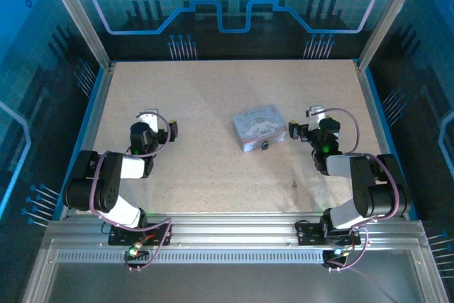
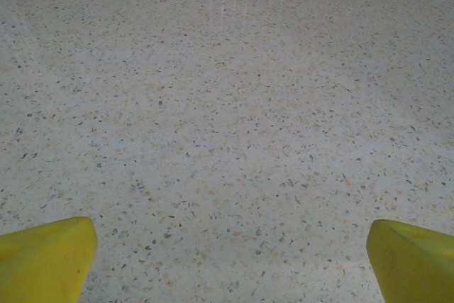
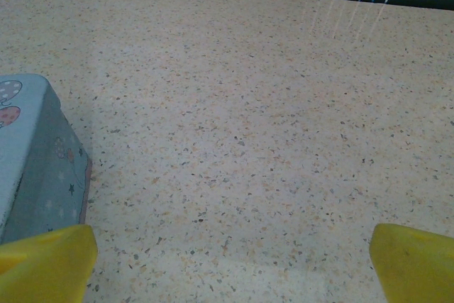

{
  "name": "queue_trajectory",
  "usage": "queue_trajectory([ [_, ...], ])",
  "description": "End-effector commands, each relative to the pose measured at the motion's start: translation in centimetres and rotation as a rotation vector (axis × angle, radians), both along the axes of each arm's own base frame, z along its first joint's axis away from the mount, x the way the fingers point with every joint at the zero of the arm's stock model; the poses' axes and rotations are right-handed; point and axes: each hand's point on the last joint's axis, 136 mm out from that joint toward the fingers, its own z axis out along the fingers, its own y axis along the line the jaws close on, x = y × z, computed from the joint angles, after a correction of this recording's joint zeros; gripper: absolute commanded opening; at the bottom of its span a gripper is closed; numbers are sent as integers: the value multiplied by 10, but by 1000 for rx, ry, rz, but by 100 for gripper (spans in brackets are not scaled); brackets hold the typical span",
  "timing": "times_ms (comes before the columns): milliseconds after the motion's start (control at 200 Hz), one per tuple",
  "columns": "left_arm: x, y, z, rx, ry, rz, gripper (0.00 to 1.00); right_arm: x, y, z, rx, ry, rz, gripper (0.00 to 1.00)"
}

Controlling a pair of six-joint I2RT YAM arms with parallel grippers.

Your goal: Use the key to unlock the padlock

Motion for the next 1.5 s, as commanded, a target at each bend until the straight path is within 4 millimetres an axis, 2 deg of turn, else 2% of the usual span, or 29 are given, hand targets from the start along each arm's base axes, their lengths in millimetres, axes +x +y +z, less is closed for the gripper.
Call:
queue_trajectory([
  [0, 8, -3, 11, -11, -39, -17, 99, 5, 2, 4, 3, -13, -4, 100],
  [180, 1, 0, 16, -19, -82, 3, 99, 5, -2, 6, 2, -17, -26, 100],
  [265, -9, 6, 29, -16, -136, 37, 99, 3, -11, 16, 16, -19, -75, 100],
  [465, -20, 7, 68, -10, -163, 49, 99, -12, -15, 36, 53, 16, -110, 100],
  [585, -25, 3, 102, -149, -149, 76, 99, -27, -15, 46, 129, 119, -167, 100],
  [665, -31, 3, 112, -278, -63, 131, 99, -42, -9, 50, 192, 235, -198, 100],
  [720, -37, 0, 111, -365, 13, 160, 99, -54, -2, 51, 251, 323, -217, 100],
  [865, -49, -39, 100, -625, 159, 70, 99, -93, 25, 40, 360, 544, -230, 99],
  [915, -54, -56, 95, -686, 202, 31, 99, -107, 35, 37, 377, 586, -217, 94],
  [1025, -69, -100, 87, -677, 276, -79, 99, -138, 48, 25, 362, 661, -207, 85],
  [1176, -91, -144, 73, -674, 338, -185, 99, -179, 47, 1, 289, 756, -253, 71],
  [1356, -106, -170, 60, -669, 359, -240, 99, -214, 46, -31, 219, 845, -276, 62],
  [1496, -113, -187, 52, -665, 382, -277, 99, -228, 55, -49, 207, 899, -260, 53],
])
